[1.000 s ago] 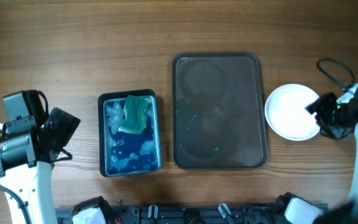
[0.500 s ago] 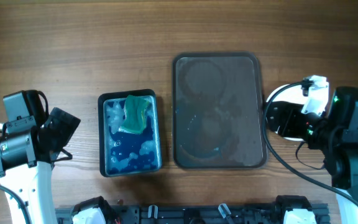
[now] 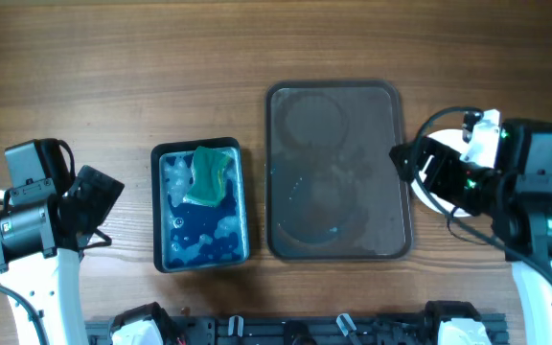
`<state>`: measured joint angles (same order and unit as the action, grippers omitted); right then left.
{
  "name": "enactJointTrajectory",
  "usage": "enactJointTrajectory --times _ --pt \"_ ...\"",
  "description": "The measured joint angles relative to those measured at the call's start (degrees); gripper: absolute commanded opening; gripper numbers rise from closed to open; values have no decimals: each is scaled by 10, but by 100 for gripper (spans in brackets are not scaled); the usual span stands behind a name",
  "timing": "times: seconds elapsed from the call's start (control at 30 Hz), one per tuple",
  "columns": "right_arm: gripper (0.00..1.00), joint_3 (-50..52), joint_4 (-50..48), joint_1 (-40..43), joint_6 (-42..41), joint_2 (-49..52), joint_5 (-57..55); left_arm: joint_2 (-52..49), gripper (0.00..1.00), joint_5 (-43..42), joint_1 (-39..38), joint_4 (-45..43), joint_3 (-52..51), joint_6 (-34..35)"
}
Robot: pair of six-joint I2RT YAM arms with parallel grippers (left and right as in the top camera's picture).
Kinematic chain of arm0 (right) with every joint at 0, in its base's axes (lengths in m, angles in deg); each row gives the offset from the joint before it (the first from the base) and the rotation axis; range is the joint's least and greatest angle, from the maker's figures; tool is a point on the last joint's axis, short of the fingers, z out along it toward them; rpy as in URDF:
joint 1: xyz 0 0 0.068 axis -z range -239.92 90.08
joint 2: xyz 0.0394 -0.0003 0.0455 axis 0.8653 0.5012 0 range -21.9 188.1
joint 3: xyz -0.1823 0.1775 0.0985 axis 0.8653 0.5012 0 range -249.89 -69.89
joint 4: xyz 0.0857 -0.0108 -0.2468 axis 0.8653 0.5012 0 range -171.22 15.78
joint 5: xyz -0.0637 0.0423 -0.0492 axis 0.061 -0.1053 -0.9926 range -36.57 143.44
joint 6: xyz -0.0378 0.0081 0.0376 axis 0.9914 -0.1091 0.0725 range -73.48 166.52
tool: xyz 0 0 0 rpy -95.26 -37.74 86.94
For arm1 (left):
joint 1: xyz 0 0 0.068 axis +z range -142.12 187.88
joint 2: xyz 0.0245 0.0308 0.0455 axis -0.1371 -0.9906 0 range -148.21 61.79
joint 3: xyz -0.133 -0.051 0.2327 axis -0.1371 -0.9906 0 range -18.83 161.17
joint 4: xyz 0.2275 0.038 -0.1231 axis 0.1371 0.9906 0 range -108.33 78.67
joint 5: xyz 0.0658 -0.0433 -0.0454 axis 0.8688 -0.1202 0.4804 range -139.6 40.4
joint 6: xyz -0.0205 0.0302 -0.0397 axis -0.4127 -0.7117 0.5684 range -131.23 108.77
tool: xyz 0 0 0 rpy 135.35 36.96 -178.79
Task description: Clean dirty plates on tray and stack at the side
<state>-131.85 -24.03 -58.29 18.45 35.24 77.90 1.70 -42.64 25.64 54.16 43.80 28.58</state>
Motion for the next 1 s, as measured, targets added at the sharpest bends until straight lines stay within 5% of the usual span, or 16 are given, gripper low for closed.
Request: enactJointTrajectory --times 0.17,0.43,0.73,1.0 --pt "100 47 -21 -1 -22 -45 -29 0 100 0 0 0 0 0" --pt "100 212 -266 -7 59 -287 -54 0 100 0 0 0 0 0" --pt "100 387 -296 -10 137 -515 -108 0 100 0 0 0 0 0" --pt "100 483 -376 -12 147 -560 -144 0 100 0 0 0 0 0"
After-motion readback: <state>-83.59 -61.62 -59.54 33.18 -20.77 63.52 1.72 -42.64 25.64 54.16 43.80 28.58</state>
